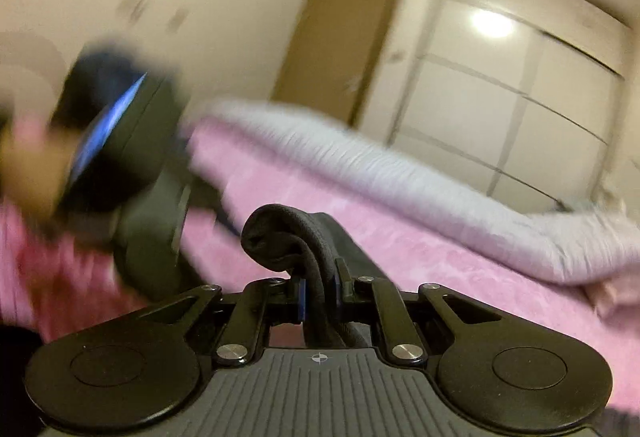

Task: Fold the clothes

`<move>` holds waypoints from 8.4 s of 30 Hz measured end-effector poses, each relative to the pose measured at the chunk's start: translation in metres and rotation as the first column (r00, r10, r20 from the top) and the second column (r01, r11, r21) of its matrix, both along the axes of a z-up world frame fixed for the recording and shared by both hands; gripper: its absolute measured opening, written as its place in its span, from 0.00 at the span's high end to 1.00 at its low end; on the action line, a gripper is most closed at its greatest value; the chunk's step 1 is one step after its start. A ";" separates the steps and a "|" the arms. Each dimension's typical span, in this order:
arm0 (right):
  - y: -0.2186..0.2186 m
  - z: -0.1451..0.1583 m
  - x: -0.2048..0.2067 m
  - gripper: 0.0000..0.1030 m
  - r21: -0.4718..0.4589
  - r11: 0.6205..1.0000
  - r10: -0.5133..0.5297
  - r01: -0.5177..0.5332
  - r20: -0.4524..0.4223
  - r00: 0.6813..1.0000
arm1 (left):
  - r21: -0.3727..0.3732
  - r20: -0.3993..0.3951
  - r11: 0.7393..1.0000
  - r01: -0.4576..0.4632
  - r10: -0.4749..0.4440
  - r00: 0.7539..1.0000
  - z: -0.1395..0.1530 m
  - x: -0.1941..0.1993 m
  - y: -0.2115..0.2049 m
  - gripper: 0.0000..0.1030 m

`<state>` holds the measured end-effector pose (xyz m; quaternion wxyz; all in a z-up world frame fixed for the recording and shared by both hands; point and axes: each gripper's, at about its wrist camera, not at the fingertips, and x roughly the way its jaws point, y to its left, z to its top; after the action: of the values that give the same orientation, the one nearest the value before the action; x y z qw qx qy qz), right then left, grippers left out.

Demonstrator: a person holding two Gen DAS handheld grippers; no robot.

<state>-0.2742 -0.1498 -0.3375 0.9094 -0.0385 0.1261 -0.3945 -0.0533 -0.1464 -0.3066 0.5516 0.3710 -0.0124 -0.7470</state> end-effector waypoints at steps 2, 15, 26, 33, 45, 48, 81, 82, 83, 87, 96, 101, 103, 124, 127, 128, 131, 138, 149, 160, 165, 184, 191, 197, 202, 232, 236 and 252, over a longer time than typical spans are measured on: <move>-0.008 0.023 -0.044 0.89 0.039 0.998 -0.049 0.043 0.172 0.984 | -0.020 -0.013 0.999 0.038 -0.038 0.999 0.013 -0.022 -0.007 0.40; -0.073 -0.054 -0.409 0.88 0.688 0.673 -0.726 0.271 0.542 0.423 | -0.005 -0.004 0.954 0.301 -0.301 0.954 0.019 -0.184 -0.076 0.39; -0.049 -0.100 -0.439 0.79 0.768 0.617 -0.770 0.173 0.543 0.335 | 0.060 0.065 0.917 0.393 -0.397 0.916 -0.003 -0.244 -0.109 0.39; -0.057 -0.091 -0.415 0.23 0.771 0.578 -0.802 0.268 0.477 0.360 | 0.071 0.265 0.907 0.416 -0.419 0.868 -0.017 -0.221 -0.131 0.39; -0.043 -0.061 -0.302 0.22 0.570 0.694 -0.653 0.440 0.241 0.718 | 0.118 0.691 0.629 0.768 -0.608 0.392 -0.071 -0.195 -0.113 0.35; -0.023 -0.046 -0.235 0.22 0.410 0.817 -0.460 0.405 0.040 0.887 | 0.121 0.757 0.555 0.823 -0.588 0.286 -0.093 -0.196 -0.120 0.34; 0.103 -0.085 -0.045 0.82 -0.216 0.811 0.241 -0.544 -0.723 0.647 | 0.105 0.811 0.980 0.169 -0.183 0.556 -0.061 -0.028 0.117 0.77; 0.104 -0.087 -0.032 0.82 -0.232 0.783 0.255 -0.577 -0.726 0.638 | 0.106 0.802 0.990 0.091 -0.139 0.581 -0.063 -0.022 0.131 0.77; 0.105 -0.092 -0.021 0.82 -0.240 0.759 0.265 -0.606 -0.737 0.623 | 0.108 0.792 0.994 0.014 -0.094 0.603 -0.066 -0.017 0.145 0.77; 0.097 -0.109 -0.018 0.82 -0.212 0.738 0.258 -0.641 -0.788 0.558 | 0.065 0.710 0.994 -0.093 0.020 0.704 -0.079 -0.035 0.159 0.77; 0.125 -0.123 -0.032 0.57 -0.256 0.853 0.082 -0.455 -0.795 0.601 | -0.118 0.661 0.987 -0.107 0.158 0.734 -0.110 -0.054 0.173 0.69; 0.157 -0.131 -0.009 0.29 -0.285 0.830 0.089 -0.479 -0.781 0.618 | -0.139 0.708 0.990 -0.020 0.114 0.697 -0.120 -0.044 0.169 0.63; 0.155 -0.143 0.012 0.29 -0.274 0.834 0.075 -0.479 -0.804 0.589 | -0.128 0.692 0.992 -0.021 0.104 0.715 -0.119 -0.038 0.164 0.65; -0.041 -0.132 -0.055 0.78 -0.228 0.946 -0.122 -0.230 -0.909 0.398 | -0.034 0.352 0.993 0.114 -0.095 0.931 -0.060 -0.093 0.173 0.62; -0.039 -0.117 -0.057 0.78 -0.200 0.980 -0.180 0.021 -0.828 0.531 | -0.020 0.310 0.991 0.136 -0.123 0.943 -0.059 -0.103 0.175 0.62; -0.039 -0.109 -0.058 0.76 -0.159 0.980 -0.197 0.117 -0.773 0.603 | -0.017 0.295 0.990 0.139 -0.128 0.947 -0.058 -0.105 0.175 0.62; -0.039 -0.082 -0.070 0.60 0.230 0.928 -0.175 0.291 -0.420 0.890 | -0.051 0.222 0.999 0.018 -0.006 0.975 -0.036 -0.062 0.149 0.61; -0.055 -0.067 -0.137 0.44 0.691 0.682 -0.471 0.239 0.166 0.866 | -0.056 -0.025 0.990 -0.128 0.127 0.992 0.009 0.006 0.052 0.59; -0.096 -0.081 -0.171 0.89 0.803 0.581 -0.643 0.136 0.351 0.680 | 0.084 -0.160 0.975 -0.207 0.218 0.963 -0.031 0.039 0.002 0.60; -0.251 -0.041 -0.195 0.92 0.720 0.611 -0.549 0.328 0.087 0.831 | 0.147 -0.255 0.972 -0.186 0.219 0.942 -0.012 0.014 0.001 0.61; -0.164 -0.005 -0.187 0.90 0.556 0.771 -0.422 0.311 0.080 0.903 | 0.113 -0.294 0.980 -0.167 0.193 0.936 0.002 0.026 0.022 0.61; -0.029 -0.057 -0.113 0.71 0.533 0.836 -0.140 0.130 -0.021 0.990 | 0.122 -0.161 0.987 -0.106 0.125 0.979 -0.025 0.018 0.028 0.58; -0.024 -0.029 -0.125 0.64 0.493 0.858 -0.191 0.141 0.052 0.980 | 0.070 -0.232 0.989 -0.127 0.140 0.962 0.018 0.029 0.034 0.63; -0.052 -0.032 -0.122 0.58 0.536 0.821 -0.269 0.196 0.061 0.961 | 0.078 -0.328 0.991 -0.110 0.130 0.936 0.040 0.032 -0.032 0.59; -0.063 -0.035 -0.130 0.57 0.557 0.801 -0.315 0.219 0.081 0.946 | 0.239 -0.471 0.966 -0.096 0.202 0.859 0.018 0.046 -0.120 0.62; -0.142 -0.028 -0.171 0.44 0.510 0.775 -0.443 0.373 0.016 0.896 | 0.319 -0.518 0.926 -0.200 0.347 0.782 -0.002 0.065 -0.129 0.77; -0.068 -0.017 -0.156 0.44 0.482 0.835 -0.341 0.264 0.076 0.937 | 0.237 -0.495 0.958 -0.160 0.261 0.829 0.023 0.058 -0.073 0.79; -0.011 -0.022 -0.095 0.43 0.403 0.890 -0.226 0.215 -0.020 0.974 | 0.158 -0.269 0.984 -0.085 0.126 0.955 -0.010 0.024 0.003 0.74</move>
<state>-0.3691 -0.1604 -0.3598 0.8487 0.1692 0.1955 -0.4613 -0.0297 -0.1431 -0.3163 0.5584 0.3018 0.1393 -0.7601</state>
